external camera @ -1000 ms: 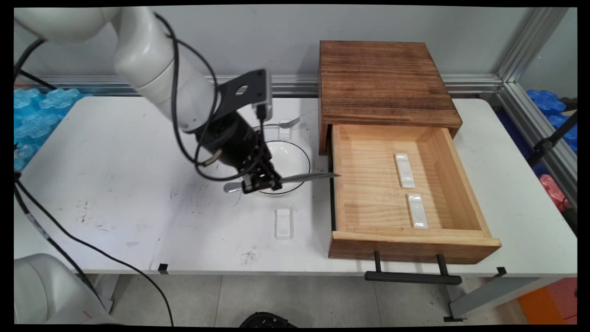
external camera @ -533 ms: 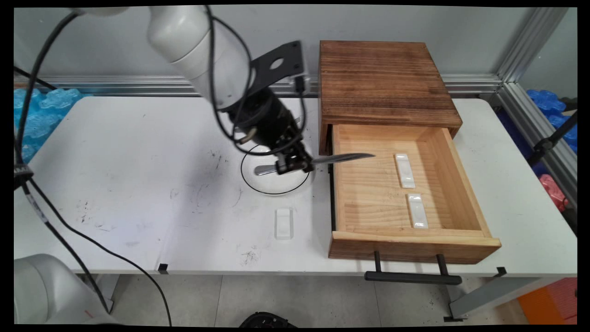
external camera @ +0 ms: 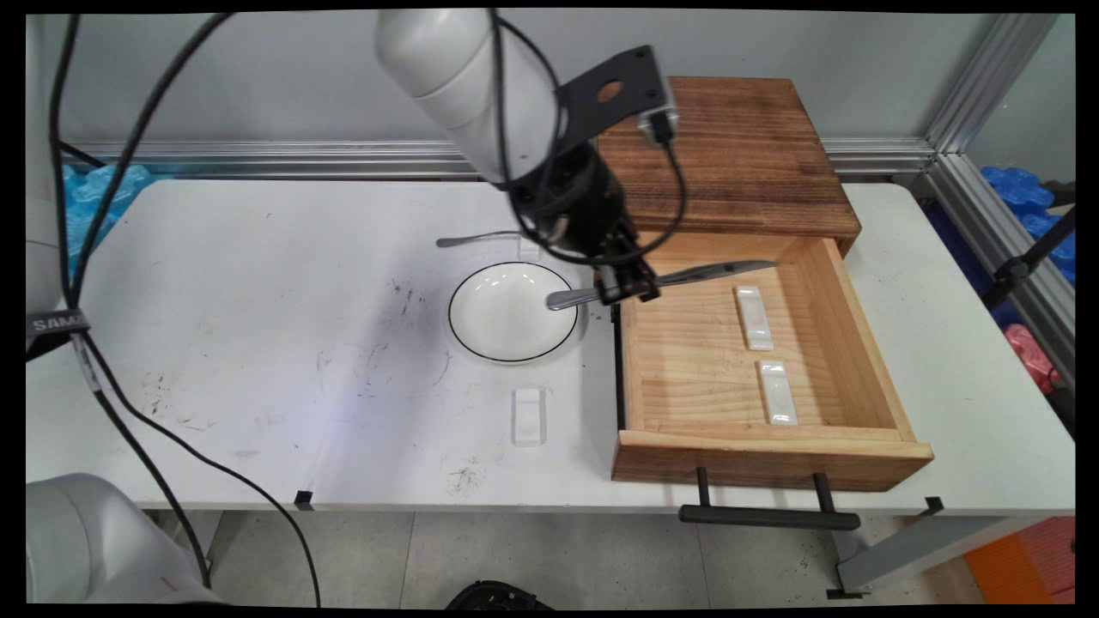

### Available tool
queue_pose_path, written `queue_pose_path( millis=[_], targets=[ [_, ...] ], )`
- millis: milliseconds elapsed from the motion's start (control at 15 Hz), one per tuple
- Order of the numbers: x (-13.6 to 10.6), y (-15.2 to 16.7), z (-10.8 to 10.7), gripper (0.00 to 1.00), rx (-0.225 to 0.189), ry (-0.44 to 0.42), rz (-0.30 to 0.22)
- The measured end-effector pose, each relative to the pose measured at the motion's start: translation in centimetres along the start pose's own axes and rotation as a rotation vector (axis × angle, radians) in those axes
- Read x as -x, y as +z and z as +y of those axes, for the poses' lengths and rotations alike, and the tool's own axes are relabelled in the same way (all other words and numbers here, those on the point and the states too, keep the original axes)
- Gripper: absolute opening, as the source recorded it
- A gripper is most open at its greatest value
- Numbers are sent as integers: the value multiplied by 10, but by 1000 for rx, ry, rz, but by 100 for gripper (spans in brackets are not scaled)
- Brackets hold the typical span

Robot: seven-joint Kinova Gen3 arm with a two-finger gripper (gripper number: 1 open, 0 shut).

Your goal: Place the picked object into the drawer

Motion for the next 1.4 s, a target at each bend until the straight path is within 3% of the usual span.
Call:
queue_pose_path(
  millis=[733, 1400],
  targets=[
    [-47, 70, 1, 0, 5, -19, 5],
    [-63, 124, 3, 0, 24, -27, -21]
  ],
)
